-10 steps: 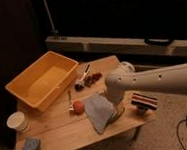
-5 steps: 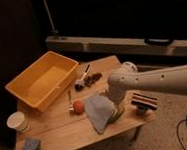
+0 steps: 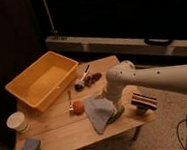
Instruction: Place towel in paper cup
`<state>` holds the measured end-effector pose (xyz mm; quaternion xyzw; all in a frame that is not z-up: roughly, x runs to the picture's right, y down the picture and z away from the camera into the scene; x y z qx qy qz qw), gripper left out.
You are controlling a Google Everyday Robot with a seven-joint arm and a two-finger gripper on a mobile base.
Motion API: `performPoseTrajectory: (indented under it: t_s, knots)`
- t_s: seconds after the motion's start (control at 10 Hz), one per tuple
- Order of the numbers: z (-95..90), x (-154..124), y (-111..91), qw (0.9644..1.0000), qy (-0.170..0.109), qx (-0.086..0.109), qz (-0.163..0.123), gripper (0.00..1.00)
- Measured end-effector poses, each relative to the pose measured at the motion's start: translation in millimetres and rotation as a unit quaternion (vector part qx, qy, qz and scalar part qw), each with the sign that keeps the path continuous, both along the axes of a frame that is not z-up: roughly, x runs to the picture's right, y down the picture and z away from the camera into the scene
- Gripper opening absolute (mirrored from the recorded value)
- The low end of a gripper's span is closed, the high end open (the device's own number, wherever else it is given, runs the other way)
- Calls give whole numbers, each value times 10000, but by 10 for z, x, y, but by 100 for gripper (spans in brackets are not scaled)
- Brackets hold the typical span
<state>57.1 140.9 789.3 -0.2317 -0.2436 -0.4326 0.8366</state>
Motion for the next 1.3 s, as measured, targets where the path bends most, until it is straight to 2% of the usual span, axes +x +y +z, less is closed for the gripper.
performPoseTrajectory:
  t_s: [0.2, 0.5, 0.9, 1.1, 1.3]
  knots:
    - [52, -126, 92, 9995, 98, -248, -147, 80]
    - [209, -301, 315, 9984, 132, -489, -249, 80]
    - [395, -299, 410, 9990, 19, -427, -103, 80]
    - [469, -241, 452, 9995, -167, -285, -24, 80]
    - [547, -275, 493, 9987, -337, -360, -97, 80]
